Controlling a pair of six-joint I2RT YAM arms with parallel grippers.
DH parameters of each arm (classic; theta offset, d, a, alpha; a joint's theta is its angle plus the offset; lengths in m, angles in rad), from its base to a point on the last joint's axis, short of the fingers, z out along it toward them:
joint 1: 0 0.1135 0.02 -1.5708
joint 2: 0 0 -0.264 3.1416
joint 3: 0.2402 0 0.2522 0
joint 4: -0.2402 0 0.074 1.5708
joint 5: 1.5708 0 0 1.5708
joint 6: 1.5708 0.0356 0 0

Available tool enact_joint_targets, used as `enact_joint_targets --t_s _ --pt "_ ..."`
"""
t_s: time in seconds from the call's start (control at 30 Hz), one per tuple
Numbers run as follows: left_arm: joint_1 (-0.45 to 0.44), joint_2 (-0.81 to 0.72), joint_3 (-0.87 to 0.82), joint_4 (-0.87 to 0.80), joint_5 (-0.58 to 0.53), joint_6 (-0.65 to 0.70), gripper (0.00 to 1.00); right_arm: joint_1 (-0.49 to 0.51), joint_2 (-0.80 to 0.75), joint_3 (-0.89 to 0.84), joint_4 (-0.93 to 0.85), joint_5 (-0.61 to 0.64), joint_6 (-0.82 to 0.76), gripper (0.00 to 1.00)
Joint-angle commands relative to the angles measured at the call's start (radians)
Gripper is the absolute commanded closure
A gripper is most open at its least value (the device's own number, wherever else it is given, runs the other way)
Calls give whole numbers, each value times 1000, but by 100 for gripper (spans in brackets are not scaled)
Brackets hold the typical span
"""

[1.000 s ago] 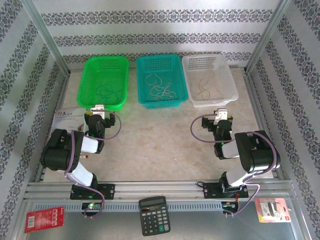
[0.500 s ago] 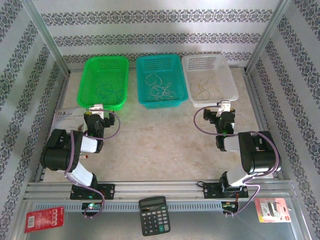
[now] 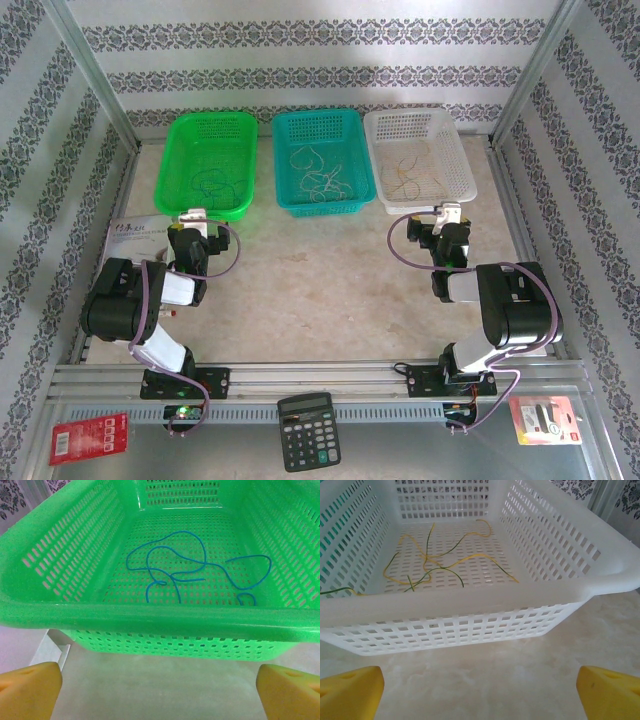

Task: Untangle the cables

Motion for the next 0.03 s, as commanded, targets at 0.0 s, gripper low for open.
enact_joint_targets --t_s 0.0 --pt "12 -4 16 -5 4 -16 0 2 -21 2 22 5 19 2"
